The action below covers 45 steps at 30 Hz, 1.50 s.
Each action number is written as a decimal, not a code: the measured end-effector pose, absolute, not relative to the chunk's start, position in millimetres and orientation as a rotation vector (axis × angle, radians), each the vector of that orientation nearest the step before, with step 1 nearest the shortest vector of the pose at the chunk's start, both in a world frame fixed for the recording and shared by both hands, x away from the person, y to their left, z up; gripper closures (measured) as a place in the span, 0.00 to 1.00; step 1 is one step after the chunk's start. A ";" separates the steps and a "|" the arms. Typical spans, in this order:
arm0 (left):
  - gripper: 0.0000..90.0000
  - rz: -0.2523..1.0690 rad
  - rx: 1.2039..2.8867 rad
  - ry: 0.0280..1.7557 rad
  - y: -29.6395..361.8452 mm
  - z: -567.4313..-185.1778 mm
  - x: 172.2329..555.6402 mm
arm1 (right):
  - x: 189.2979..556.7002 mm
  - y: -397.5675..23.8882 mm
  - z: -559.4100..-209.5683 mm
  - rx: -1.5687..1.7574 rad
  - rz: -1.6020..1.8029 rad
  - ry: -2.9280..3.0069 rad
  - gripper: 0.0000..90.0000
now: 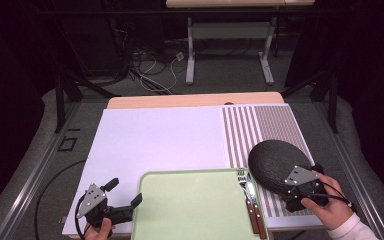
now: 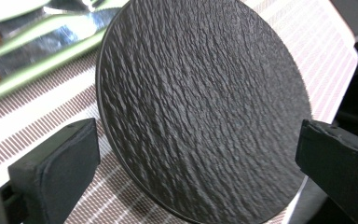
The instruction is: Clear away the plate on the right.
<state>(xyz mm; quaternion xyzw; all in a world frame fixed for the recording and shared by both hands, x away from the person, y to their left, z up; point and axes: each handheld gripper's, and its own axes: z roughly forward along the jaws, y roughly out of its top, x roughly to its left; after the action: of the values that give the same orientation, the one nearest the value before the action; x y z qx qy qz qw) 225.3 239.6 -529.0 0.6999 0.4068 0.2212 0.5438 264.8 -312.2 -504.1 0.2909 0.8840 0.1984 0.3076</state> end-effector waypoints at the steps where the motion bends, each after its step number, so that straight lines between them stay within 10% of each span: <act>1: 0.01 0.525 1.661 0.966 239.6 -529.0 225.3 | 263.8 -311.5 -503.5 0.757 0.495 2.346 0.00; 45: 0.01 0.521 1.662 0.965 238.9 -528.7 224.6 | 261.9 -303.0 -531.8 0.116 0.172 2.276 0.00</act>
<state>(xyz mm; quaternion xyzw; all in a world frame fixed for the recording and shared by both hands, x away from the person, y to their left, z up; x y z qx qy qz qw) 224.6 238.9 -528.7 0.7005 0.4065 0.2197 0.5439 261.9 -303.0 -531.8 0.0463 0.9061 0.0686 0.4149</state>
